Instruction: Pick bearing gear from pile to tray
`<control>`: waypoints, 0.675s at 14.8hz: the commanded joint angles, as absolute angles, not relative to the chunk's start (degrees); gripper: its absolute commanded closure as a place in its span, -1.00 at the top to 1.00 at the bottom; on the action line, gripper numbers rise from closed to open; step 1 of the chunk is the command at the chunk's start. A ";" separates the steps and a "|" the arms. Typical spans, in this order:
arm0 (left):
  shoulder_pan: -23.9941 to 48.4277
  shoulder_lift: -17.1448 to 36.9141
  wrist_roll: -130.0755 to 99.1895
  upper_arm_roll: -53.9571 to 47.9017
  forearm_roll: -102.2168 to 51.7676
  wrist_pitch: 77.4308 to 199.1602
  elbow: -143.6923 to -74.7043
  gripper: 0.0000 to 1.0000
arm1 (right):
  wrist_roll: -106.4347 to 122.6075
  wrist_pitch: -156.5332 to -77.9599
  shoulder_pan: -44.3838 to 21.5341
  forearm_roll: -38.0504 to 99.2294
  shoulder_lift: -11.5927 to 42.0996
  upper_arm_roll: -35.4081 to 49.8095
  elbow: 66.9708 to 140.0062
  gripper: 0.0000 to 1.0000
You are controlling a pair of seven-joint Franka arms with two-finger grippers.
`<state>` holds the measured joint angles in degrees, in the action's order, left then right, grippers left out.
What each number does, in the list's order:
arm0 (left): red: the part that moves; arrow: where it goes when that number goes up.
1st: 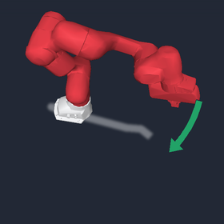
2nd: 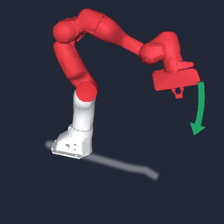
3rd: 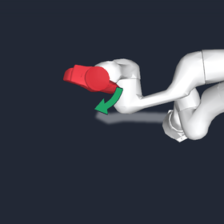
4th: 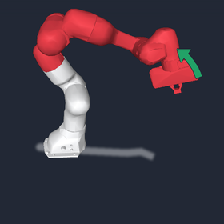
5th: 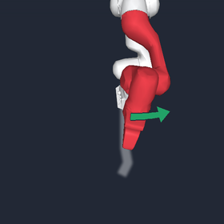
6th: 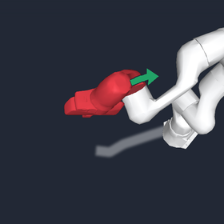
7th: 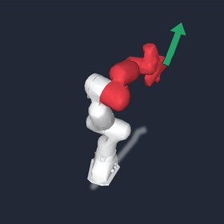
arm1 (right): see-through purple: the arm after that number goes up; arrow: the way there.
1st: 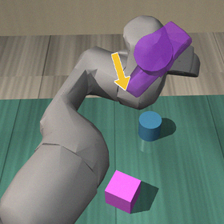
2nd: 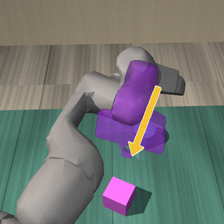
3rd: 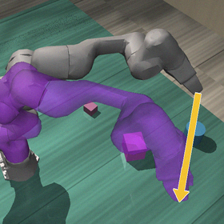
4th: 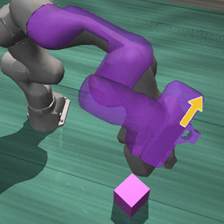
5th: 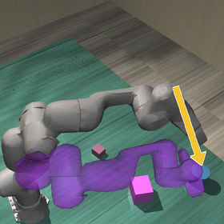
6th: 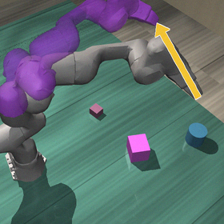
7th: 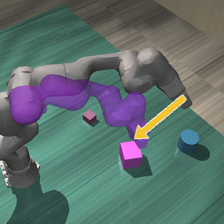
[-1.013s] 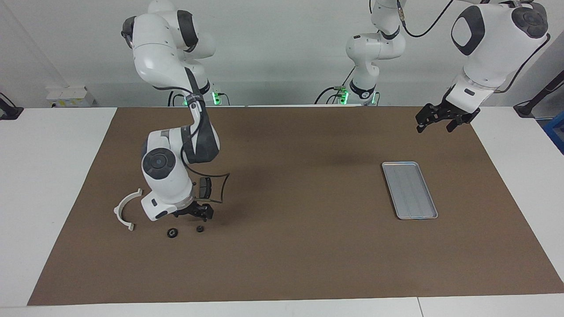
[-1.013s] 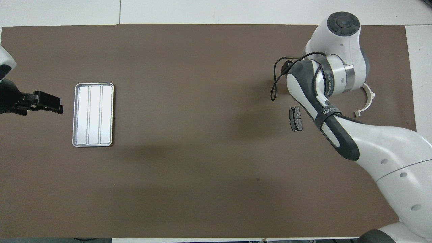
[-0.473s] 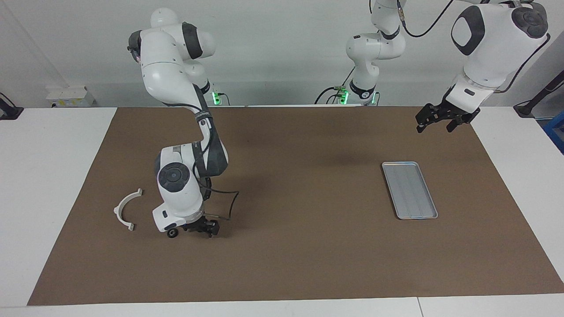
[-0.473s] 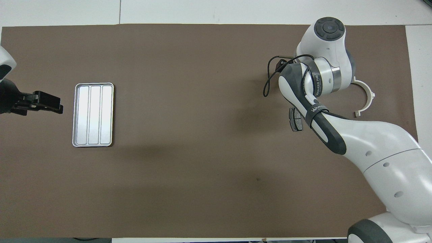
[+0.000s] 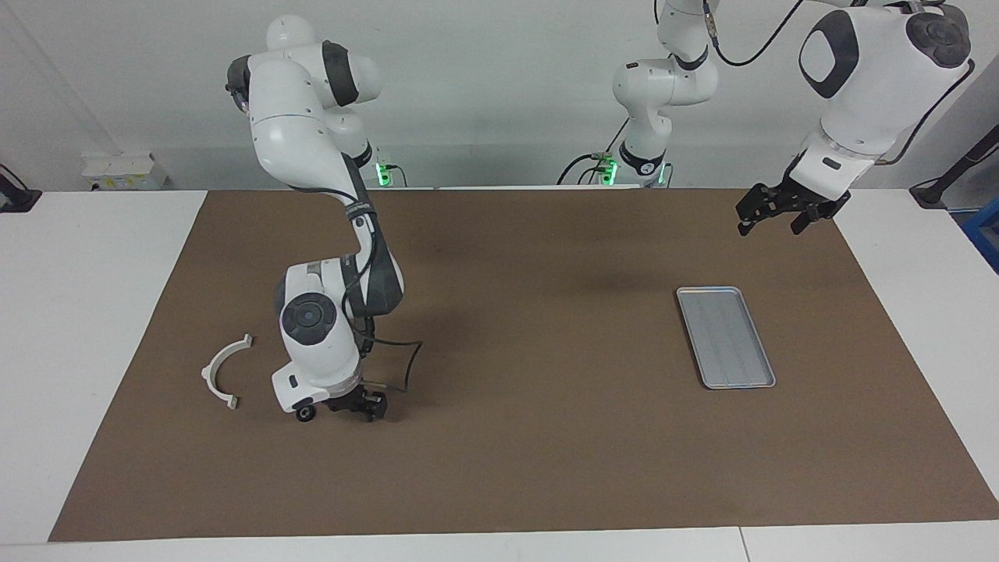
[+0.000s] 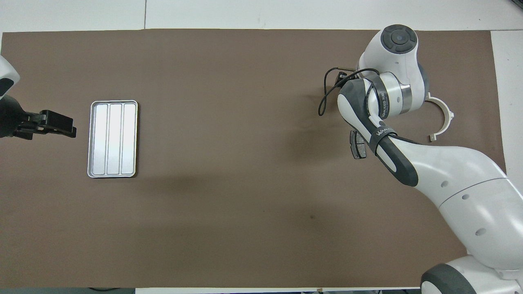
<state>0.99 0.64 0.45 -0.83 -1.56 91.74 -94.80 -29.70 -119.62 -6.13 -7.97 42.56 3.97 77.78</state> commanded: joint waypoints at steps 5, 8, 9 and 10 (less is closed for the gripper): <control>1.23 -0.18 0.97 -0.53 -0.88 91.85 -95.36 1.00 | -30.85 -117.24 -5.89 -6.86 41.04 4.48 78.93 -0.44; 1.23 -0.18 1.05 -0.53 -0.88 91.85 -95.36 1.00 | -30.41 -118.21 -5.45 -6.94 41.22 4.48 79.28 -0.79; 1.23 -0.18 0.97 -0.61 -0.88 91.85 -95.36 1.00 | -30.32 -118.30 -5.45 -6.94 41.22 4.48 79.36 -1.00; 1.23 -0.18 0.97 -0.53 -0.88 91.85 -95.36 1.00 | -30.24 -118.30 -5.36 -6.94 41.22 4.48 79.37 -1.00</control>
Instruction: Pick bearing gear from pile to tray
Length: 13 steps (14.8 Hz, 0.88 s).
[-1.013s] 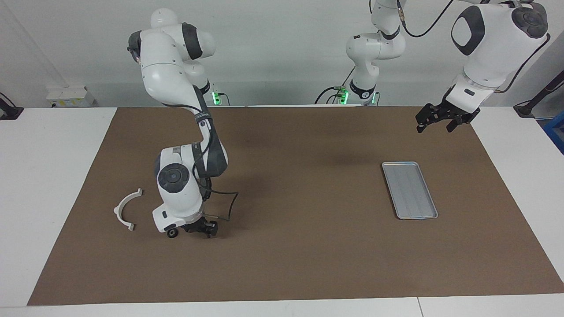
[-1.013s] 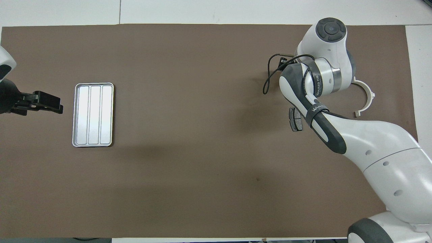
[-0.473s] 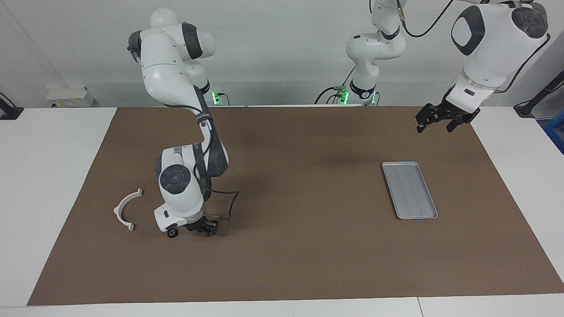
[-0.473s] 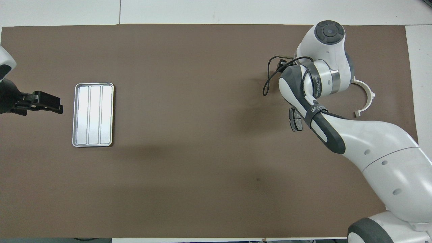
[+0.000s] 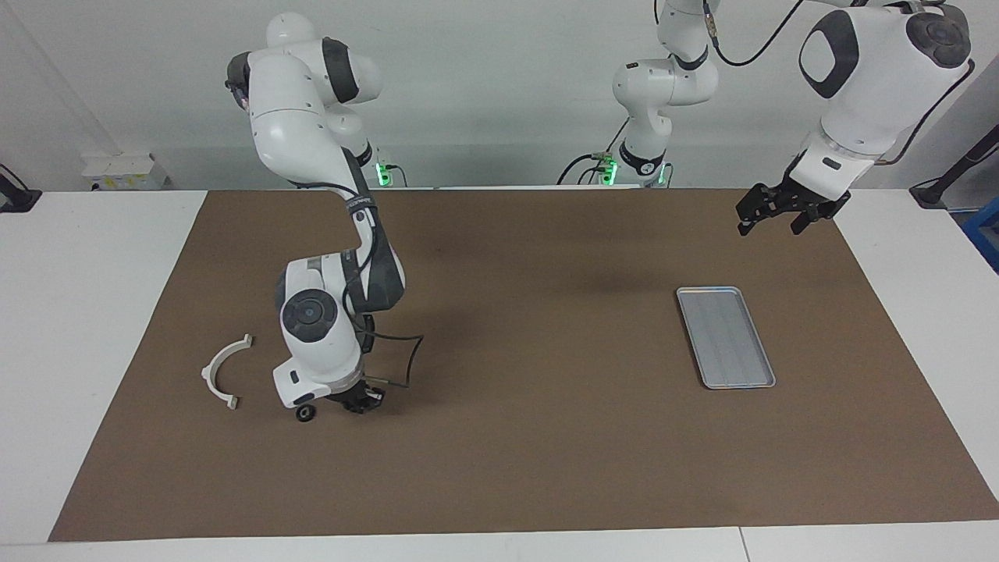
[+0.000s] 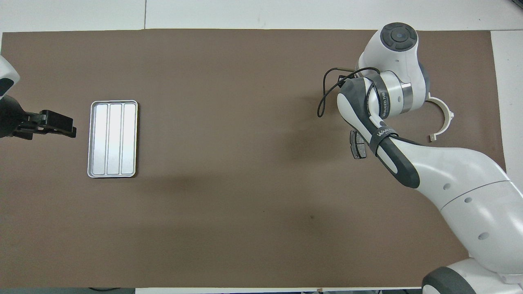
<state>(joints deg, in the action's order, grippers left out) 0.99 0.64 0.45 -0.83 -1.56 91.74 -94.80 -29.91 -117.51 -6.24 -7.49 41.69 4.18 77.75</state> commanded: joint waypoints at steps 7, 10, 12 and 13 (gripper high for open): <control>1.23 -0.18 0.97 -0.53 -0.88 91.85 -95.36 1.00 | -27.95 -97.35 -6.24 -6.86 38.24 5.62 68.50 -1.00; 1.23 -0.18 0.97 -0.61 -0.88 91.85 -95.36 1.00 | -33.62 -86.51 -7.20 -5.98 34.29 11.41 64.43 -1.00; 1.23 -0.18 0.97 -0.53 -0.88 91.85 -95.36 1.00 | -46.33 -84.12 -10.18 -4.14 32.44 15.28 62.85 -1.00; 1.23 -0.18 0.97 -0.61 -0.88 91.85 -95.36 1.00 | -54.76 -84.29 -12.72 -3.35 32.43 16.68 61.54 -1.00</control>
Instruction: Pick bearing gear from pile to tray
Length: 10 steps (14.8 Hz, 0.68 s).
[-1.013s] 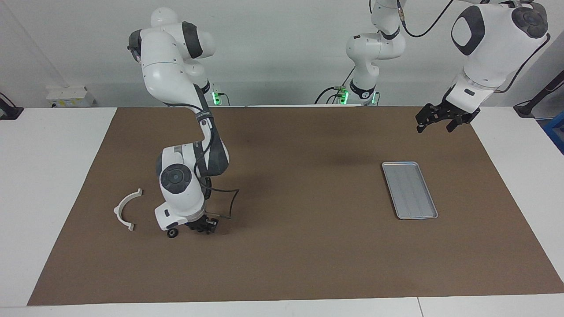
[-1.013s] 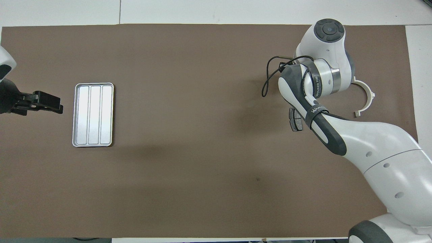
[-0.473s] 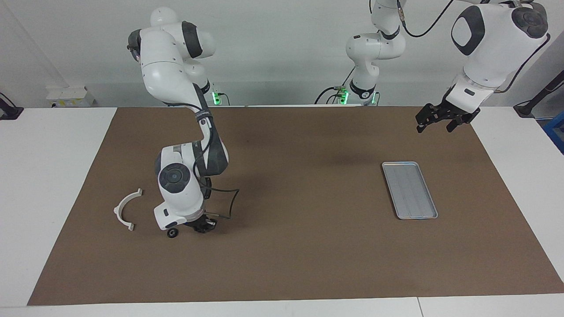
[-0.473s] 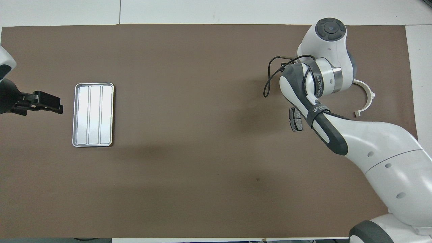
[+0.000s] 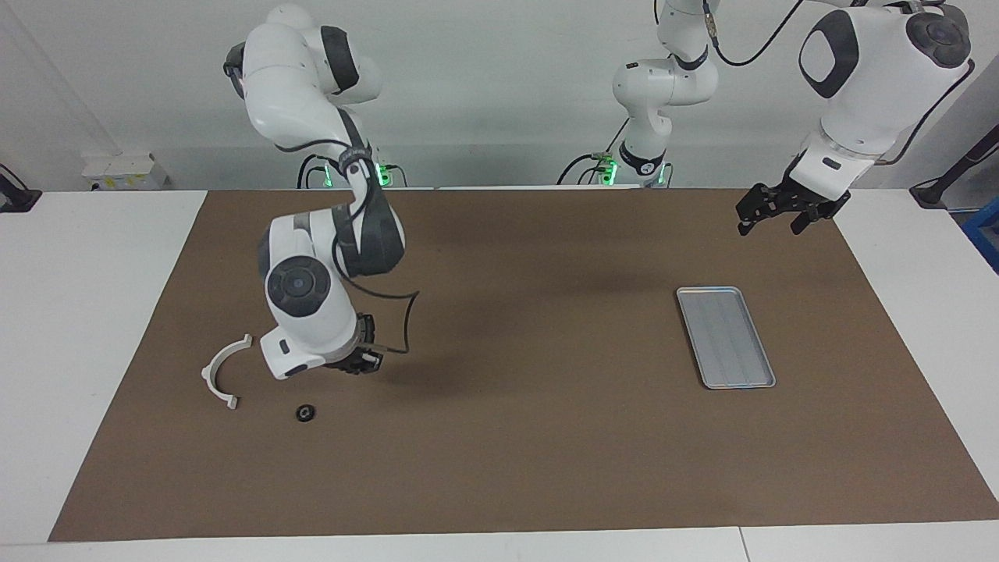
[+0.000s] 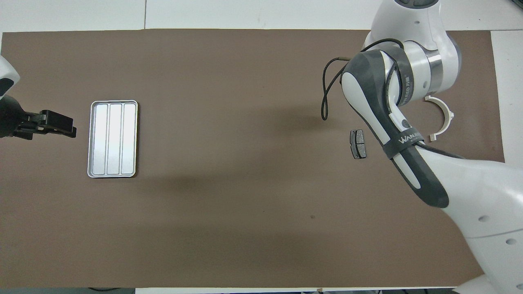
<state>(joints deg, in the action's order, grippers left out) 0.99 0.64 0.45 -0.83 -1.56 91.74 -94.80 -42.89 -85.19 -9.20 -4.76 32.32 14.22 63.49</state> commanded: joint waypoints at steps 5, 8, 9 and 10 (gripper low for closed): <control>1.23 -0.18 0.97 -0.53 -0.88 91.85 -95.36 1.00 | -78.38 -94.89 -25.38 -3.43 33.66 17.49 60.55 -1.00; 1.23 -0.18 1.05 -0.53 -0.88 91.85 -95.36 1.00 | -81.64 -100.53 -27.50 -4.56 36.46 17.32 63.36 -1.00; 1.23 -0.18 1.05 -0.61 -0.88 91.85 -95.36 1.00 | -82.78 -101.50 -29.60 -6.83 39.17 16.97 63.46 -1.00; 1.23 -0.18 0.97 -0.53 -0.88 91.85 -95.36 1.00 | -84.53 -103.34 -30.58 -9.73 41.72 16.88 63.37 -1.00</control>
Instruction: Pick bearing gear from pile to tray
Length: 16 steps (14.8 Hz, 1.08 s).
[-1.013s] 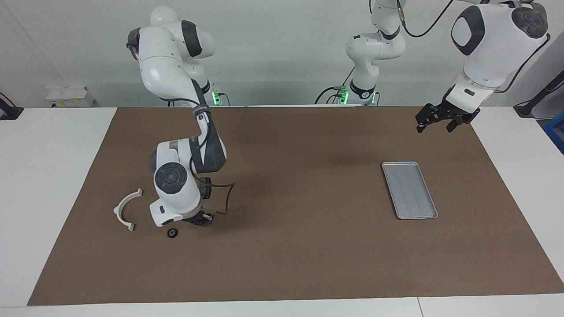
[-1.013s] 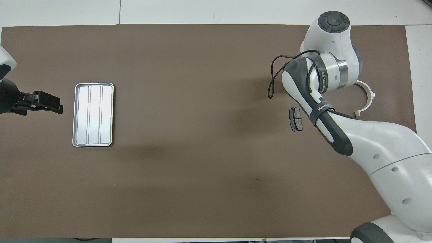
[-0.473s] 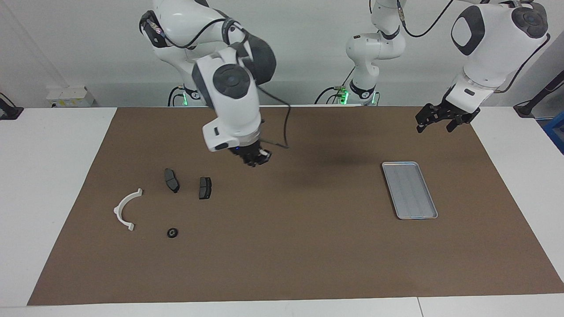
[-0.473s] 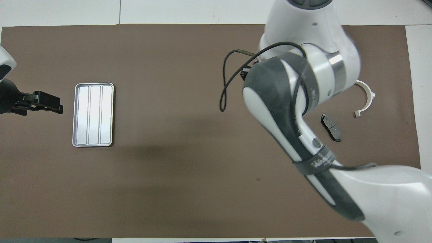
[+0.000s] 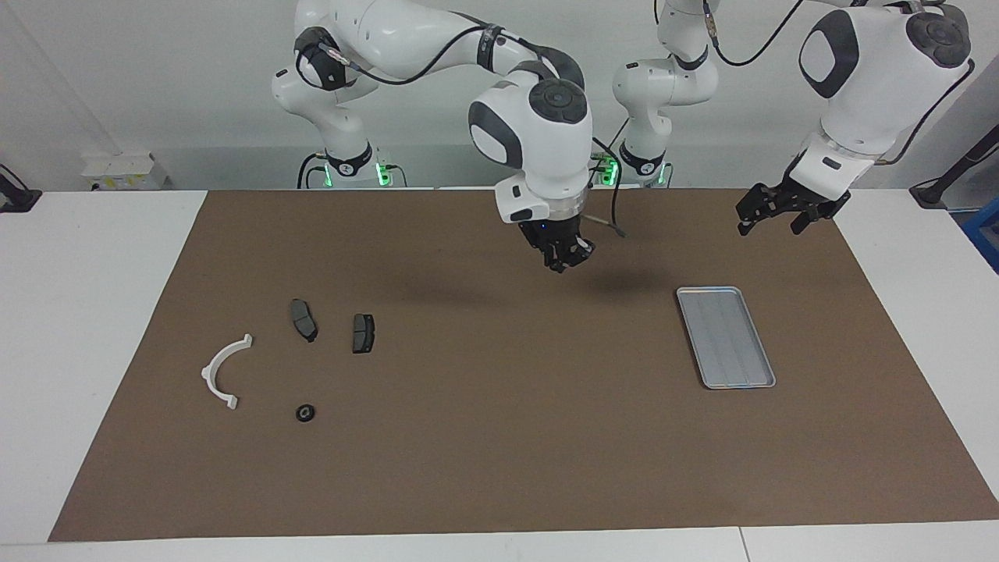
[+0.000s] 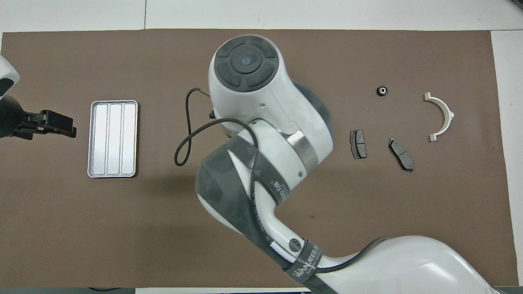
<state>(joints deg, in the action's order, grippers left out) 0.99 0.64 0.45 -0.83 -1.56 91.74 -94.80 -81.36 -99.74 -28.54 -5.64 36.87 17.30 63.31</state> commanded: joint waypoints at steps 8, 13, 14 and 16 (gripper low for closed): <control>3.33 -0.88 0.97 -0.79 -0.88 91.23 -95.36 1.00 | -86.04 -115.74 -29.97 -14.50 48.51 16.79 66.71 -1.00; 3.25 -1.23 0.70 -0.70 -0.88 90.44 -95.62 1.00 | -86.22 -116.72 -29.79 -15.38 48.60 16.70 68.55 -0.55; 3.34 -1.40 0.62 -0.70 -0.88 91.22 -96.50 1.00 | -86.31 -115.85 -29.97 -15.47 48.60 16.53 68.38 0.84; 3.43 -2.11 -4.18 -0.70 -0.88 92.19 -98.08 1.00 | -86.05 -110.77 -29.89 -15.29 48.34 15.39 66.55 1.00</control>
